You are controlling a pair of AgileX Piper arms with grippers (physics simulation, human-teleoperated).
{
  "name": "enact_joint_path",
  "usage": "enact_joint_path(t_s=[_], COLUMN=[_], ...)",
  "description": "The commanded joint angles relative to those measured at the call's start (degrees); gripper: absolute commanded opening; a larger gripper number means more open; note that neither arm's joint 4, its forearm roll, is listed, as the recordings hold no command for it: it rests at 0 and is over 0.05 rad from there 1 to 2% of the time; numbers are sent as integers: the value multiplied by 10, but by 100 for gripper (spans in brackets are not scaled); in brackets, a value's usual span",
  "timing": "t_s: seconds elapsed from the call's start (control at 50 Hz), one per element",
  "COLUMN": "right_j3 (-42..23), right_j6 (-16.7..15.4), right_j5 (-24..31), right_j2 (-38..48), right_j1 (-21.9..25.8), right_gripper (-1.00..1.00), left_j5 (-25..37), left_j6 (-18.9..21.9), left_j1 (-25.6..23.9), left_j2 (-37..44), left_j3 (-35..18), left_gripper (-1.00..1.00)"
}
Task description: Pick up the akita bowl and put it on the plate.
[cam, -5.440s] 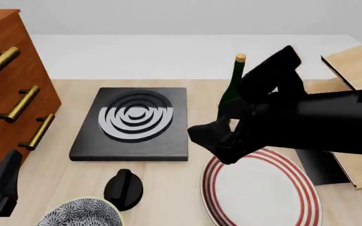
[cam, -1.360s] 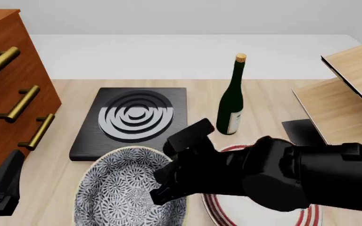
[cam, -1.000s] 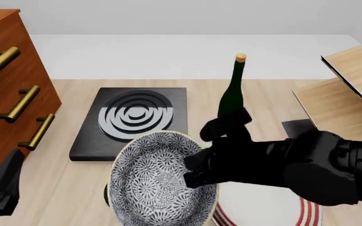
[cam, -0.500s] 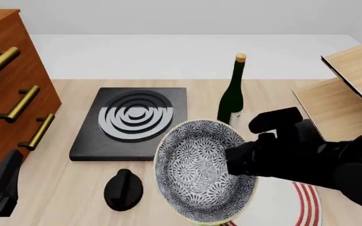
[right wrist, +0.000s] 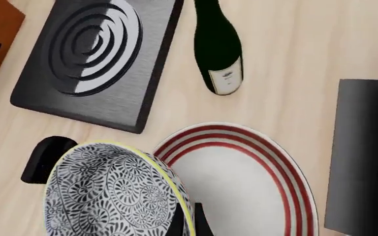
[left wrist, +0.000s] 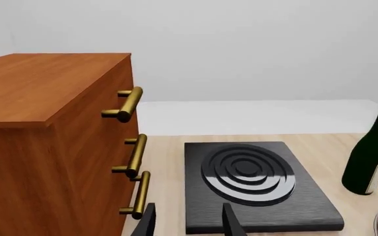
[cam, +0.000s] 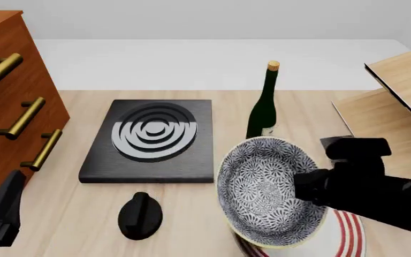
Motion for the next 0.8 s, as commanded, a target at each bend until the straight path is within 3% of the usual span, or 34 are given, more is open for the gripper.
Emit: enact_joint_path(t_s=[0.02,0.46,0.8], right_j3=[33,81,100], right_j6=[7,1,4], right_j5=[-4,-44,-70], right_j2=[-31,-13,3], right_j1=[-54,-132,-158], right_gripper=[-100,-100,-100], left_j5=[0,0,0], left_j6=[0,0,0], left_j1=[0,0,0], left_j2=[0,0,0], left_j3=[0,0,0], left_gripper=[100,100,100])
